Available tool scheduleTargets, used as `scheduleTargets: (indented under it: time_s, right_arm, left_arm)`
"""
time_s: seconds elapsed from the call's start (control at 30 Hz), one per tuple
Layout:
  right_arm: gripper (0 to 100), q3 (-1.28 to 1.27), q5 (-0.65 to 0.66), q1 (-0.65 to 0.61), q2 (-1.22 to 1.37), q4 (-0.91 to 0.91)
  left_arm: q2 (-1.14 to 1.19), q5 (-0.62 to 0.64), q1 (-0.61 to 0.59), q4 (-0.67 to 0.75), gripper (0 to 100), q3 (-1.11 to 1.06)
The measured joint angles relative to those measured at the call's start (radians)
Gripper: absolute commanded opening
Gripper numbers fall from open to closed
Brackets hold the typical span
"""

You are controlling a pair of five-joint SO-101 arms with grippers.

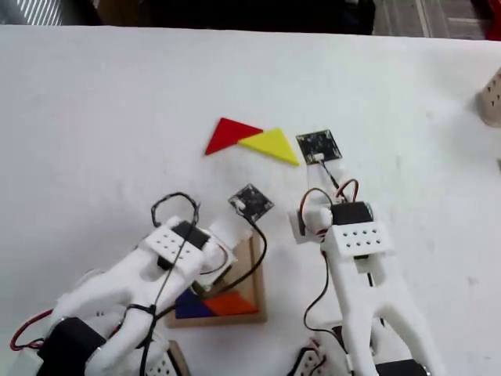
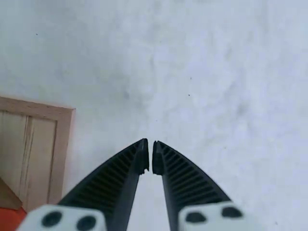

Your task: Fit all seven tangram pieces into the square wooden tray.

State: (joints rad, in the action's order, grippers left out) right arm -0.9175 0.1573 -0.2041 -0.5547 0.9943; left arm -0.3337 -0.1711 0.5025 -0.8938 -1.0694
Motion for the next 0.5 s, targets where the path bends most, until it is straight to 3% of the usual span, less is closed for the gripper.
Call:
scheduleTargets:
  time_s: [0.37, 0.5]
  right_arm:
    - [2.1, 0.000, 0.000, 0.000, 0.000, 0.000]
    - [2.1, 0.000, 0.000, 0.000, 0.000, 0.000]
  left_arm:
    - [0.006, 0.002, -0.034, -0.009, 2, 0.051]
    - [0.006, 0.104, -0.034, 0.018, 2, 0.078]
